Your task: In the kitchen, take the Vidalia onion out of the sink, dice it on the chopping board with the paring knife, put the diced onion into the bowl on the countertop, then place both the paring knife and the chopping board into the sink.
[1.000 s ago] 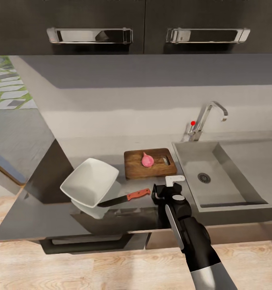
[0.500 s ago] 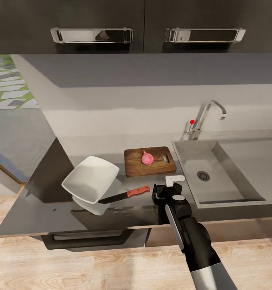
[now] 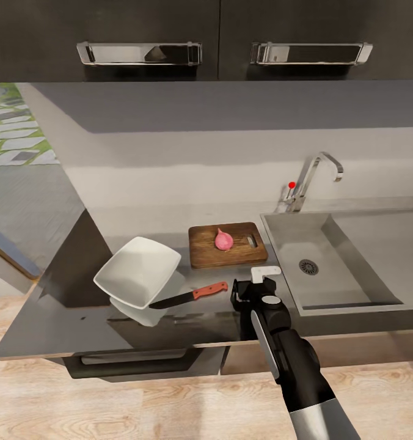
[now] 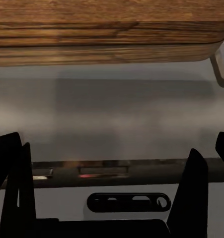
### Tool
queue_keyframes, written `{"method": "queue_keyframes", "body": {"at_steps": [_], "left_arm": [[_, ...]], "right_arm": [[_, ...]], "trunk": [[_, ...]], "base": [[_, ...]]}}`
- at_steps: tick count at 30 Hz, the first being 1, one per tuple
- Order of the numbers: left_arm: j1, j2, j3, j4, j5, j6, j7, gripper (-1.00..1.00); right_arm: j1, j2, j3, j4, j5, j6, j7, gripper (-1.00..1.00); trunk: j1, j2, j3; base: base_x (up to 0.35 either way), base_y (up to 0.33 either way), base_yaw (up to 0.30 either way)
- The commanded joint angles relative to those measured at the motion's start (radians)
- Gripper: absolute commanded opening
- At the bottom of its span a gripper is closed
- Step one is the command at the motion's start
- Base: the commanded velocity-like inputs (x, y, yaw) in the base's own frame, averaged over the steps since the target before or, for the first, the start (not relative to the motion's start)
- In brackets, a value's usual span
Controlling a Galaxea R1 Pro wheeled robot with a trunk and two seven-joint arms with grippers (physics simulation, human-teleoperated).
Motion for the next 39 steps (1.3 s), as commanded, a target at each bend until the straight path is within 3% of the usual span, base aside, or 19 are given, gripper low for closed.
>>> {"method": "queue_keyframes", "body": {"at_steps": [1, 12, 16, 22, 27, 35, 39], "left_arm": [[0.0, 0.002, -0.006, 0.0, 0.004, -0.002, 0.009, 1.0], [0.0, -0.01, -0.007, 0.016, 0.003, -0.002, 0.009, 1.0], [0.0, -0.012, -0.007, 0.02, 0.002, -0.002, 0.009, 1.0], [0.0, -0.012, -0.007, 0.022, 0.003, -0.002, 0.009, 1.0], [0.0, -0.012, -0.006, 0.025, 0.003, -0.002, 0.009, 1.0], [0.0, -0.012, -0.007, 0.038, 0.003, -0.001, 0.009, 1.0], [0.0, -0.012, -0.006, 0.049, 0.003, -0.001, 0.009, 1.0]], "right_arm": [[0.0, 0.0, 0.001, 0.0, 0.001, 0.012, 0.003, 1.0], [0.0, 0.0, -0.003, -0.148, 0.001, 0.026, 0.023, 1.0], [-0.004, 0.0, -0.003, -0.236, 0.002, 0.128, 0.028, 1.0], [-0.043, 0.0, 0.005, -0.263, -0.002, 0.217, 0.032, 1.0], [-0.069, 0.0, 0.048, -0.264, -0.004, 0.284, 0.079, 1.0], [-0.085, 0.0, 0.188, -0.259, -0.003, 0.316, 0.284, 1.0], [-0.086, -0.001, 0.205, -0.258, -0.003, 0.318, 0.373, 1.0]], "trunk": [[0.001, -0.001, -0.002], [0.001, -0.001, -0.002], [0.001, -0.001, -0.002], [0.001, -0.001, -0.002], [0.001, -0.001, -0.002], [0.001, -0.001, -0.002], [0.001, -0.001, -0.002]], "base": [[0.0, 0.0, 0.0], [0.0, 0.0, 0.0], [0.0, 0.0, 0.0], [0.0, 0.0, 0.0], [0.0, 0.0, 0.0], [0.0, 0.0, 0.0], [0.0, 0.0, 0.0]]}}
